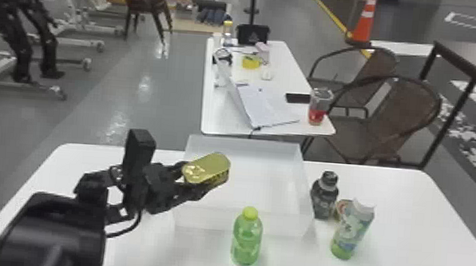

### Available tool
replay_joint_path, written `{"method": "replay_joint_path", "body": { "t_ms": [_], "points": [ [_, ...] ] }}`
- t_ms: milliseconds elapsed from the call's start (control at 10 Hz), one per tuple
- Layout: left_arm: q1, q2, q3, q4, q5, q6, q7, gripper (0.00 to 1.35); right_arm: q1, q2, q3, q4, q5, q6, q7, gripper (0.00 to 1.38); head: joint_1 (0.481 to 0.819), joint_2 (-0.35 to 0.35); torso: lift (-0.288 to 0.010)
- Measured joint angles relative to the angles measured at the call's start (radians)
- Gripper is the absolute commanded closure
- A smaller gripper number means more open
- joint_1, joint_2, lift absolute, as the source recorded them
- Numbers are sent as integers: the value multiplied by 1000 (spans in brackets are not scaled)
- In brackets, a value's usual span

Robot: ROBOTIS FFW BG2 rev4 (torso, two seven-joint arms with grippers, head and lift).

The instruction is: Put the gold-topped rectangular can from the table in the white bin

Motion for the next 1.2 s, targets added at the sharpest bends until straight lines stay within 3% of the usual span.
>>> {"method": "replay_joint_path", "body": {
  "t_ms": [100, 200, 300, 400, 900, 1200],
  "points": [
    [-33, -3, -22, 80, 17, -50, 4, 1230, -5, 0, 0, 4, 0, 0, 4, 150, 549, 0, -100],
    [-55, -7, -34, 151, 27, -98, 11, 984, -8, 0, 0, 8, 0, 0, 5, 150, 549, 0, -100],
    [-68, -14, -37, 209, 35, -142, 22, 452, -9, 0, 0, 10, 0, 0, 5, 150, 549, 0, -100],
    [-72, -19, -33, 236, 37, -163, 29, 96, -9, 0, 0, 10, -1, 0, 5, 150, 549, 0, -100],
    [-60, -28, -14, 227, 64, -186, 36, 153, -8, 0, 0, 12, -3, 0, 6, 150, 549, 0, -100],
    [77, -42, 57, 86, 110, -185, 112, 153, -6, 0, 0, 11, -3, 0, 6, 150, 549, 0, -100]
  ]
}}
